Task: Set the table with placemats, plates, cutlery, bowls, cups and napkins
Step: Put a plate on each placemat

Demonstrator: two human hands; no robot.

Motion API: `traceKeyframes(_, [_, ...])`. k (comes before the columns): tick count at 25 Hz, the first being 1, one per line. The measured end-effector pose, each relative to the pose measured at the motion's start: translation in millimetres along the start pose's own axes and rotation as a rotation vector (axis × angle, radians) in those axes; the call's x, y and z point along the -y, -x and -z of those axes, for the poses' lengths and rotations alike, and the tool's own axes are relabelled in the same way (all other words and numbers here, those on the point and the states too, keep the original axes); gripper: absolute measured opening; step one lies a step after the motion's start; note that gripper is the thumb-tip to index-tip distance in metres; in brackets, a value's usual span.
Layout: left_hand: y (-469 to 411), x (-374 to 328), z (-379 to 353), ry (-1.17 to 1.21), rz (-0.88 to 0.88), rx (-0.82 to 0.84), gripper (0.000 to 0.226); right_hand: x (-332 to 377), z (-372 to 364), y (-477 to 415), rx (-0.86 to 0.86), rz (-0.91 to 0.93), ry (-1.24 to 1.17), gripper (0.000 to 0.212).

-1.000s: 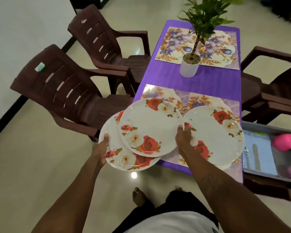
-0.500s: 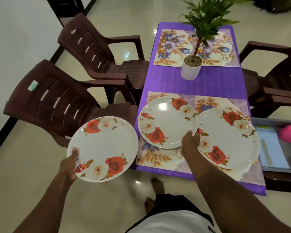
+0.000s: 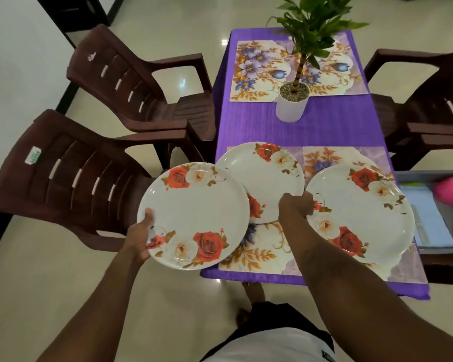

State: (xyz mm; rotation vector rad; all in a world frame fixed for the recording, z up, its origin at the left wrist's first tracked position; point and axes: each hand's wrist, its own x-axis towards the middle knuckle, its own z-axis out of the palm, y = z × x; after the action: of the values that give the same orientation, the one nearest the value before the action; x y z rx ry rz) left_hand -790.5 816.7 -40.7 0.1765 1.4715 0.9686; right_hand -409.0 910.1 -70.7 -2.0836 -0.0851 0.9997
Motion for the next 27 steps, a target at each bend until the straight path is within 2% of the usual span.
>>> traceKeyframes(2, [-3,-5,-14,-0.026,0.017,0.016,0.056,14,-3,2,-0.009,0.056,0.016,0.044])
traceKeyframes(6, [-24,2,-13,-0.034,0.052,0.071,0.077,22,3,2,-0.044,0.261,0.311,0.045])
traceKeyframes(8, [-34,6,-9,-0.010,0.063,0.086,0.079,20,2,9,-0.028,0.355,0.302,0.038])
traceKeyframes(10, [-35,6,-11,-0.018,0.077,0.126,0.078,16,-5,17,-0.045,0.446,0.270,0.023])
traceKeyframes(11, [-33,4,-14,-0.016,0.084,0.136,0.076,11,-9,23,-0.019,0.481,0.227,0.021])
traceKeyframes(13, [-29,0,-21,-0.022,0.043,0.113,0.062,7,-19,37,0.135,0.455,0.144,0.031])
traceKeyframes(16, [-31,-13,-16,-0.020,-0.021,0.094,0.057,-3,-35,58,0.325,0.530,0.337,0.046])
traceKeyframes(18, [-34,-27,-4,-0.018,-0.041,0.119,0.052,-12,-46,73,0.315,0.615,0.404,0.043])
traceKeyframes(20, [-34,-44,18,-0.034,-0.068,0.125,0.049,-24,-60,101,0.246,0.659,0.375,0.030])
traceKeyframes(27, [-35,-117,136,-0.121,-0.141,0.131,0.051,-64,-141,223,0.201,0.618,0.324,0.030])
